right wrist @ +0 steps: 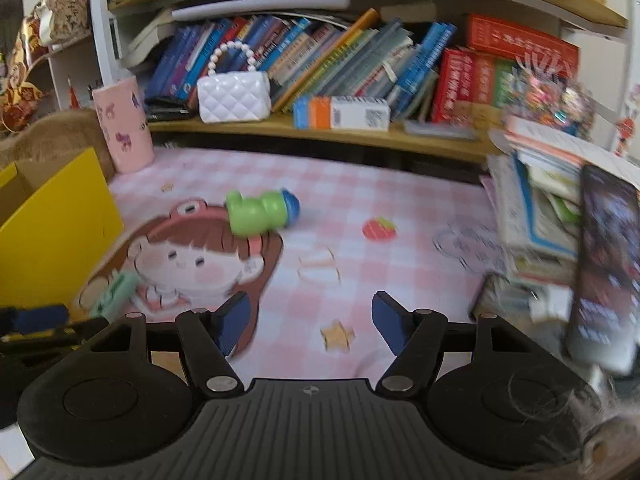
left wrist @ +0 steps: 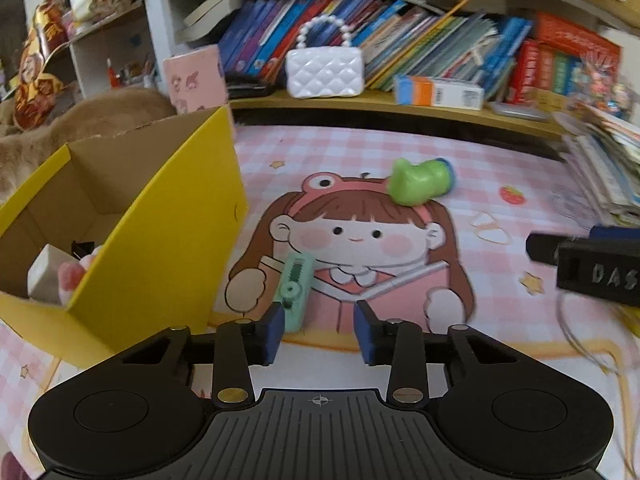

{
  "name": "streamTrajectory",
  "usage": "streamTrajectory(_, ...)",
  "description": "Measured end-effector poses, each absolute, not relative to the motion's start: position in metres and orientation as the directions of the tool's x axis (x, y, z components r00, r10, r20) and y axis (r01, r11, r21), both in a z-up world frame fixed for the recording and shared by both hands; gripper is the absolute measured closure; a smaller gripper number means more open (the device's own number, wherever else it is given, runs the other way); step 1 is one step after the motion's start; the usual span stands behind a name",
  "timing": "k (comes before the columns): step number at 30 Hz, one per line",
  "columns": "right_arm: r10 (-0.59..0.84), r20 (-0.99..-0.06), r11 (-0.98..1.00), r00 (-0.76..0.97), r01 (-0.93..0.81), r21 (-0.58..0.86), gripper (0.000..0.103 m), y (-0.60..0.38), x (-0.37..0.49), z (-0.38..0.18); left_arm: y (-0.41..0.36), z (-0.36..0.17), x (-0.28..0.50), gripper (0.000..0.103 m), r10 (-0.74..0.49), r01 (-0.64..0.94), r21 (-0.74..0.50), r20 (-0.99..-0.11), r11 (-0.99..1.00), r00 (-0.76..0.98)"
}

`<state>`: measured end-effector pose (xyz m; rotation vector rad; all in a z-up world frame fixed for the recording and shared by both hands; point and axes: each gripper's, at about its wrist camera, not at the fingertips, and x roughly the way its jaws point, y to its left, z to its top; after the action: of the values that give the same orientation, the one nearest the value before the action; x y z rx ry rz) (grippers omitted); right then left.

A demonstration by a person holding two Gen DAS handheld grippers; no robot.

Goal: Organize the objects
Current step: 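Grasp the mint-green stapler with the left gripper while the right grasps the green toy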

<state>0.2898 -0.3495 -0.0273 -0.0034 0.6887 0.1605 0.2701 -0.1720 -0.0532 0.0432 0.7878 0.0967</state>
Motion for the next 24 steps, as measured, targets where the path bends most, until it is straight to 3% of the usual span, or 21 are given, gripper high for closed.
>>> streamTrajectory(6, 0.213, -0.615, 0.972, 0.759, -0.226, 0.057, 0.032, -0.341, 0.33, -0.033, -0.163, -0.069, 0.299, 0.068, 0.152, -0.13, 0.086, -0.727, 0.988, 0.67)
streamTrajectory(10, 0.229, -0.613, 0.962, 0.756, -0.271, 0.026, 0.016, -0.331, 0.353, -0.041, -0.159, -0.078, 0.312, 0.068, 0.164, -0.144, 0.091, -0.742, 0.985, 0.651)
streamTrajectory(14, 0.24, -0.62, 0.952, 0.747, -0.305, 0.002, 0.009, -0.321, 0.379, -0.051, -0.157, -0.084, 0.32, 0.068, 0.162, -0.146, 0.089, -0.758, 0.985, 0.632)
streamTrajectory(18, 0.266, -0.634, 0.946, 0.726, -0.324, 0.026, 0.008, -0.314, 0.407, -0.061, -0.158, -0.085, 0.322, 0.068, 0.161, -0.149, 0.085, -0.756, 0.985, 0.634)
streamTrajectory(21, 0.271, -0.643, 0.947, 0.716, -0.32, 0.042, 0.008, -0.309, 0.426, -0.069, -0.159, -0.085, 0.324, 0.079, 0.144, -0.138, 0.072, -0.757, 0.988, 0.638)
streamTrajectory(24, 0.269, -0.656, 0.946, 0.705, -0.32, 0.045, 0.009, -0.302, 0.44, -0.076, -0.163, -0.086, 0.324, 0.08, 0.154, -0.133, 0.088, -0.75, 0.987, 0.643)
